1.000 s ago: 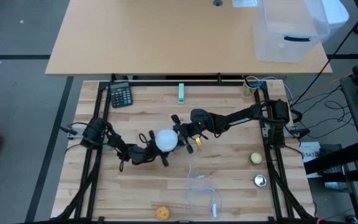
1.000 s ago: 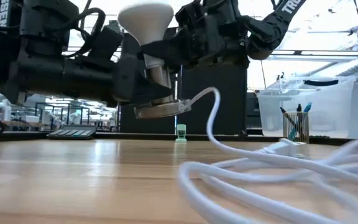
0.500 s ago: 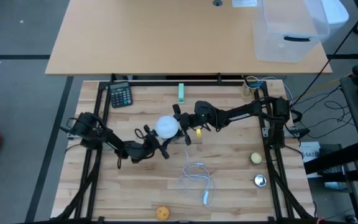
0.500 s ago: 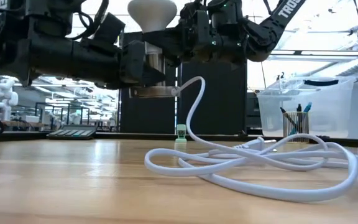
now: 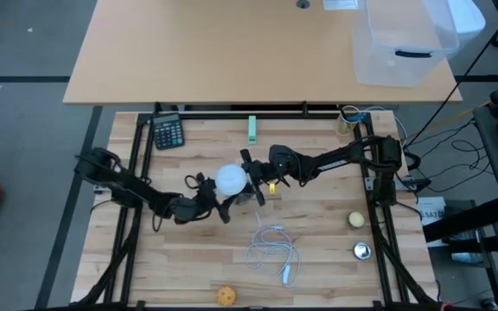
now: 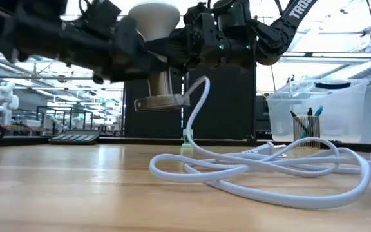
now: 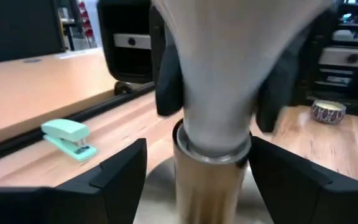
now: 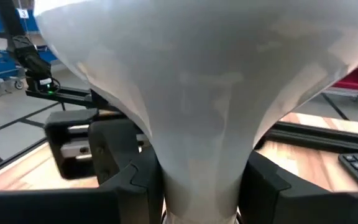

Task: Screw lightbulb
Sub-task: Remove the white lightbulb from the silver lamp

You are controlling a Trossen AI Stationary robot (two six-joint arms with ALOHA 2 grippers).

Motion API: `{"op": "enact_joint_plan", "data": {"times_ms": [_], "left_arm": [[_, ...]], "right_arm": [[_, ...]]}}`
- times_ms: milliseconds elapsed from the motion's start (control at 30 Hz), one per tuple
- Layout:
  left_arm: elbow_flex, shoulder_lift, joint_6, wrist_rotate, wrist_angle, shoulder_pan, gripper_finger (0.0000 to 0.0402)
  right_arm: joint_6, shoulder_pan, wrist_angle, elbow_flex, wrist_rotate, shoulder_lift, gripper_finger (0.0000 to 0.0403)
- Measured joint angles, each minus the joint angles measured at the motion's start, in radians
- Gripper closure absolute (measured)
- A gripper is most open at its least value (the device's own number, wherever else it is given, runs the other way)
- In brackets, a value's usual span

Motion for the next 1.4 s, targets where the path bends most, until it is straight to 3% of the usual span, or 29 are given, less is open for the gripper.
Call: {"op": "enact_joint_plan", "data": {"times_ms": [233, 400, 600, 1033, 1400], "left_arm": [[-0.021, -0.085, 0.007, -0.041, -0.035, -0.075, 0.0120], [-0.022, -0.069, -0.113, -0.060, -0.127, -0.057, 0.0120], [0.016, -0.070, -0.088, -0.115, -0.140, -0.022, 0.0120], [0.049, -0.070, -0.082, -0.117, -0.210, 0.053, 0.0120], [0.049, -0.070, -0.005, -0.042, -0.180, 0.111, 0.0136]], "right_arm": [[0.020, -0.002, 0.050, 0.000, 0.058, 0.001, 0.0270], [0.037, -0.002, 0.099, 0.000, 0.066, 0.000, 0.0270], [0.038, -0.002, 0.104, 0.000, 0.093, 0.000, 0.0270], [0.047, 0.004, 0.154, 0.000, 0.209, 0.000, 0.0270], [0.068, 0.008, 0.159, 0.001, 0.251, 0.000, 0.0270]]}}
